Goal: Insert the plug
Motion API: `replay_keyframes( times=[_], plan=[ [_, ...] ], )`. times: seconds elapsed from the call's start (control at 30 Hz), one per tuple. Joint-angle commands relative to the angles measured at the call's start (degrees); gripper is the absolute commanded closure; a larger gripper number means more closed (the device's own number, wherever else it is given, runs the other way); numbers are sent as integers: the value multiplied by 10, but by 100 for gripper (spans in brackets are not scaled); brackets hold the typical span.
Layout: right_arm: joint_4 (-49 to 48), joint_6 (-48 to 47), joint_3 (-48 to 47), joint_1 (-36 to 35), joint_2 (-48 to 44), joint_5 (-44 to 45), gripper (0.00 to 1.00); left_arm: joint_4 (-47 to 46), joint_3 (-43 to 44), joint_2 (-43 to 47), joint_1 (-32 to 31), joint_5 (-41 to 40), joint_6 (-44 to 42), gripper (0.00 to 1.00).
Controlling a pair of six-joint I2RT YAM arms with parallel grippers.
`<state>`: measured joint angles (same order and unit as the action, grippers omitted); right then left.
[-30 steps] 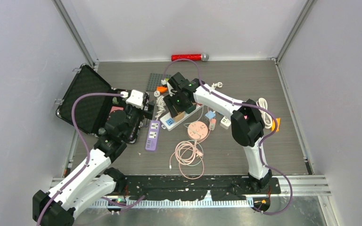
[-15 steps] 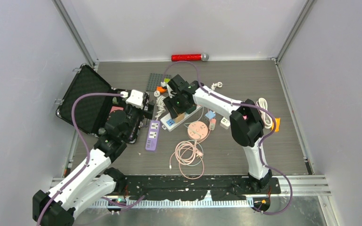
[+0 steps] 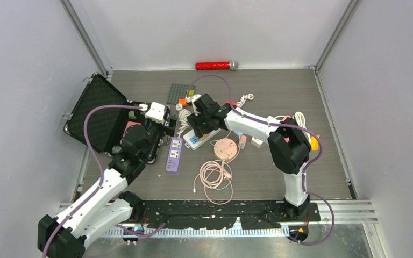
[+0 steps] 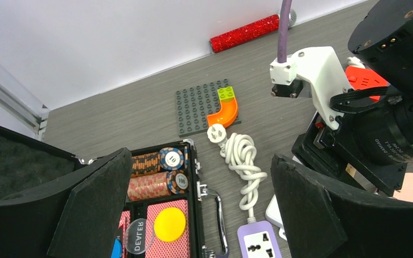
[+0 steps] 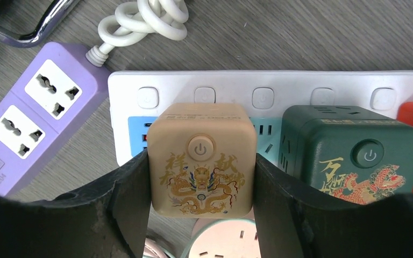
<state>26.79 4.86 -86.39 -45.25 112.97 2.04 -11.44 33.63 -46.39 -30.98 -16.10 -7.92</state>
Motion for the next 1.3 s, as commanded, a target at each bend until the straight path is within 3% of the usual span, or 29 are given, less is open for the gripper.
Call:
replay_keyframes(
  times=[0.0, 0.03, 0.07, 0.13, 0.2, 0.33, 0.5, 0.93, 1.17, 1.23, 1.27],
  plan=[
    [115, 17, -8, 3, 43, 46, 70, -7, 31, -6, 2, -5, -2, 0],
    [119, 18, -32, 3, 41, 49, 52, -8, 32, -8, 3, -5, -2, 0],
    [125, 20, -42, 4, 34, 51, 44, -8, 33, -9, 2, -6, -2, 0],
    [136, 24, -78, 7, 26, 45, 19, -11, 34, -10, 2, -8, -2, 0],
    [146, 24, -116, 11, 23, 31, 10, -13, 34, -11, 3, -11, -2, 0],
    [175, 12, -179, 12, 30, 12, 4, -14, 37, -13, 2, -15, -6, 0],
    [193, 6, -188, 13, 35, -5, 5, -18, 39, -15, 2, -20, -8, 0],
    [201, -8, -157, 7, 49, -49, 22, -22, 41, -25, 2, -23, -13, 0],
    [203, 0, -156, 6, 71, -37, 41, -19, 39, -24, 2, -24, -12, 0],
    [198, 2, -151, 6, 64, -35, 39, -18, 38, -24, 3, -25, -12, 0],
    [196, 2, -150, 7, 60, -35, 32, -19, 37, -23, 3, -25, -11, 0]
  ],
)
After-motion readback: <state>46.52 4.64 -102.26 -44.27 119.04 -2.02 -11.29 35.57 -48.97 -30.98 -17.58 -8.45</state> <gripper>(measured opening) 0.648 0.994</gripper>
